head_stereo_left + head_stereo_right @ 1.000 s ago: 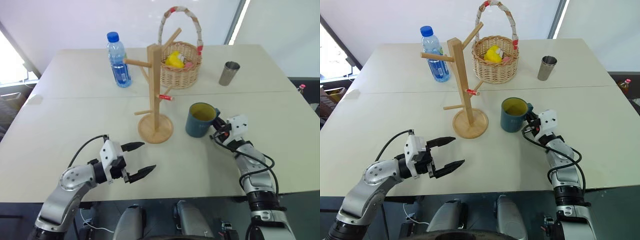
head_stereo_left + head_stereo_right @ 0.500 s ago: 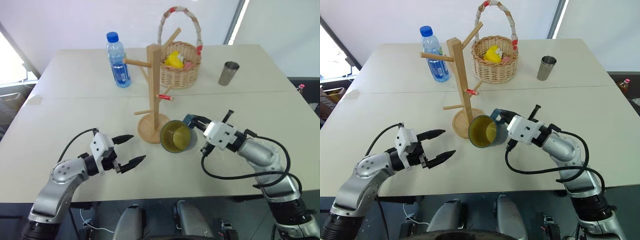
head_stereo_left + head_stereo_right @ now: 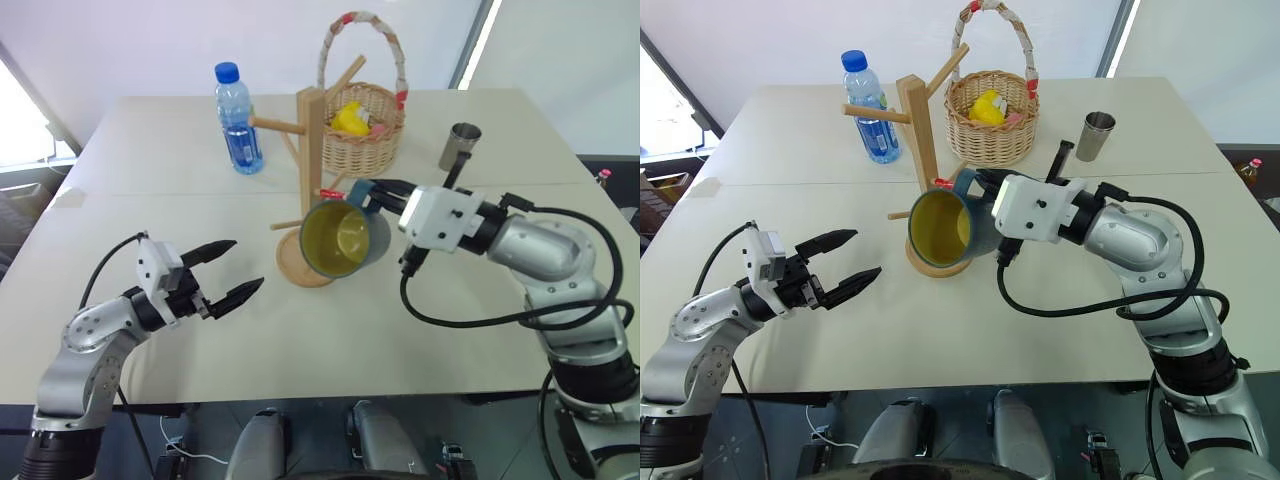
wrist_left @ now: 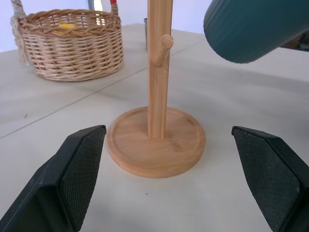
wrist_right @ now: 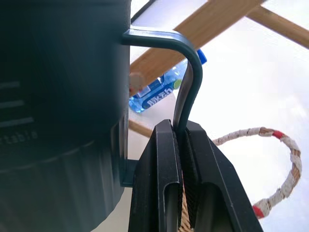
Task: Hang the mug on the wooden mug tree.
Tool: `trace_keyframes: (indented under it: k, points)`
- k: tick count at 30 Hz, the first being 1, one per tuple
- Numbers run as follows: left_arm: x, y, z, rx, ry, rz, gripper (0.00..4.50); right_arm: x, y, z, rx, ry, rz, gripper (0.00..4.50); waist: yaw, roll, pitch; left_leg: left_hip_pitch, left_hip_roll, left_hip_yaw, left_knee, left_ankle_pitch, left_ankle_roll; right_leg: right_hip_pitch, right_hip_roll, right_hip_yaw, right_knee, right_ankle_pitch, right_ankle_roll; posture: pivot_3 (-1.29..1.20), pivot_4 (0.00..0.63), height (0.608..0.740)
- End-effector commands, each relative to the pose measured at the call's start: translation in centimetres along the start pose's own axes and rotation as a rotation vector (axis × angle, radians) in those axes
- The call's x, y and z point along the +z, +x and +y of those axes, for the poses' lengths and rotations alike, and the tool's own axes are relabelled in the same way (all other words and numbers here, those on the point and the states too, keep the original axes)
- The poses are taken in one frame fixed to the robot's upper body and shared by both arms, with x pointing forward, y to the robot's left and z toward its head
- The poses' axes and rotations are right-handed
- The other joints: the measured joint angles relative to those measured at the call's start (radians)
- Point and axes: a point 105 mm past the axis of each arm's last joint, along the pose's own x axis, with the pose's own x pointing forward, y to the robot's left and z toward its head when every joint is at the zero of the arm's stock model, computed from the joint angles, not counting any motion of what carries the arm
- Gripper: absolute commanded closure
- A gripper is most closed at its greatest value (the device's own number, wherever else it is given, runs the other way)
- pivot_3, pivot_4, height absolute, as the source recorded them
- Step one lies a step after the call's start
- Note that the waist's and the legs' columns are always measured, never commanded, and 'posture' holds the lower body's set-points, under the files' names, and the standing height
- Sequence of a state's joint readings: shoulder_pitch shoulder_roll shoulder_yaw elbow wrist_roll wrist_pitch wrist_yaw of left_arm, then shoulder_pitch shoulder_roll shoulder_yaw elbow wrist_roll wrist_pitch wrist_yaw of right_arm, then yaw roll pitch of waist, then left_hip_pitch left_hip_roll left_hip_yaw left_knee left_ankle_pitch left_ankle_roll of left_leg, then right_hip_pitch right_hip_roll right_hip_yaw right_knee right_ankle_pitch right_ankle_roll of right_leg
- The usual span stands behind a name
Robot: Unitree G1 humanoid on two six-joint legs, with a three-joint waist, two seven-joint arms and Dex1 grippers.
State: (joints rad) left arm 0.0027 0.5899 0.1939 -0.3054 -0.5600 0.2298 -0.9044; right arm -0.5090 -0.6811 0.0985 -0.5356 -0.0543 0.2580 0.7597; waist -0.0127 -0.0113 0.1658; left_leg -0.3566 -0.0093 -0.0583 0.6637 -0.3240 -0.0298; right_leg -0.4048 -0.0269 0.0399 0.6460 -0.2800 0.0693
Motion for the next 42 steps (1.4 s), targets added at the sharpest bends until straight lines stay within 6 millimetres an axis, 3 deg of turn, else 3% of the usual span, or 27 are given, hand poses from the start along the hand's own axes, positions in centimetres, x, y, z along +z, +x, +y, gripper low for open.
trace_keyframes:
  k: [1, 16, 28, 31, 36, 42]
  points:
    - [1.4, -0.2, 0.2, 0.015, 0.024, -0.045, 0.00, 1.3, 0.0, -0.7, -0.004, -0.043, -0.028, 4.44, 0.000, 0.000, 0.000, 0.000, 0.000, 0.000, 0.000, 0.000, 0.000, 0.000, 0.000, 0.000, 0.000, 0.000, 0.000, 0.00, 0.150, 0.740]
    - [4.0, -0.6, -0.3, -0.019, -0.075, -0.137, 0.00, 0.2, 2.0, -1.1, 0.023, -0.059, 0.034, 4.44, -0.001, 0.000, 0.000, 0.000, 0.000, 0.000, 0.000, 0.000, 0.000, -0.001, 0.000, 0.000, 0.000, 0.000, 0.000, 0.00, 0.150, 0.740]
    - [4.2, -0.6, -0.7, -0.031, -0.087, -0.125, 0.00, -0.8, 3.5, -0.9, 0.022, -0.047, 0.068, 4.44, -0.001, 0.000, 0.000, -0.001, 0.000, 0.000, 0.000, 0.000, 0.000, -0.001, 0.000, 0.000, 0.000, 0.000, 0.000, 0.00, 0.150, 0.740]
    - [4.2, -0.6, -0.7, -0.031, -0.086, -0.124, 0.00, -0.7, 3.6, -1.1, 0.015, -0.038, 0.063, 3.44, -0.001, 0.000, 0.000, -0.001, 0.000, 0.000, -0.001, 0.000, 0.000, -0.001, 0.000, 0.000, 0.000, 0.000, 0.000, 0.00, 0.150, 0.740]
    - [4.2, -0.4, -0.8, -0.031, -0.085, -0.124, 0.00, -0.1, 3.3, -1.5, 0.002, -0.064, 0.047, 0.90, -0.001, 0.000, 0.000, -0.001, 0.000, 0.000, -0.001, 0.000, 0.000, -0.001, 0.000, 0.000, 0.000, 0.000, 0.000, 0.00, 0.150, 0.740]
    - [4.0, -0.3, -0.5, -0.017, -0.089, -0.116, 0.00, 0.2, 1.1, -2.0, 0.011, -0.062, 0.032, 0.90, 0.002, 0.000, 0.000, -0.001, 0.000, 0.000, -0.001, 0.000, 0.000, -0.001, -0.001, 0.000, 0.000, 0.000, 0.000, 0.00, 0.150, 0.740]
